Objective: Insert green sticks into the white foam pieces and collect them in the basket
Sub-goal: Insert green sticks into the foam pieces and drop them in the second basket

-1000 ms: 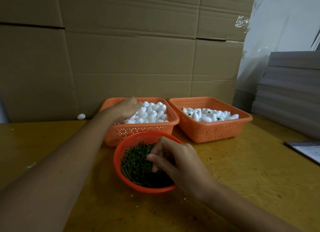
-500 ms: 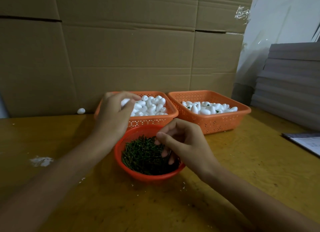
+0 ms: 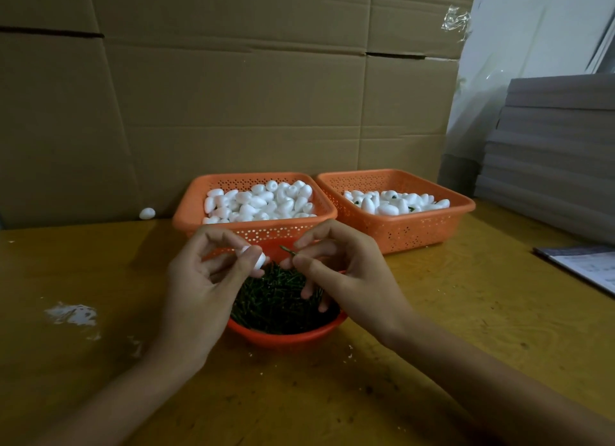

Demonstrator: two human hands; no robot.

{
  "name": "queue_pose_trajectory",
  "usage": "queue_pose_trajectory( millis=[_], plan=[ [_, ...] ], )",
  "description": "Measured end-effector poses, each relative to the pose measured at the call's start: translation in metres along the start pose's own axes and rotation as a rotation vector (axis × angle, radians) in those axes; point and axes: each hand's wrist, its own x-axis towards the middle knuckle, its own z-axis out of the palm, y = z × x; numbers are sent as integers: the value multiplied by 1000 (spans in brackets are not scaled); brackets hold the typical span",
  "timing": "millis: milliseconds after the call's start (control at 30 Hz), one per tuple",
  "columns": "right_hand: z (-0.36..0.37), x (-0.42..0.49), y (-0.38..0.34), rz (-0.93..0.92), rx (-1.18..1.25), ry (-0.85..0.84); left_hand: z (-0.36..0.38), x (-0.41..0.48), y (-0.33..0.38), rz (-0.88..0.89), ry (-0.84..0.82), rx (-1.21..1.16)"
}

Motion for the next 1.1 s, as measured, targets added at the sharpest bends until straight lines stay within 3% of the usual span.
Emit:
queue_pose_trajectory(
  millis=[133,333,733,1100],
  plan=[
    [7,-5,1,-31,-158,-8,1,-1,-2,41,21,-44],
    [16,-10,4,-122,-378,33,-10,19,-1,-165,-48,-187],
    [20,-13,0,-130,-375,64,-21,29,-4,-290,-151,-429],
    [20,-13,-1,-121,-370,63,-26,26,-6,-212,-268,-336]
  ],
)
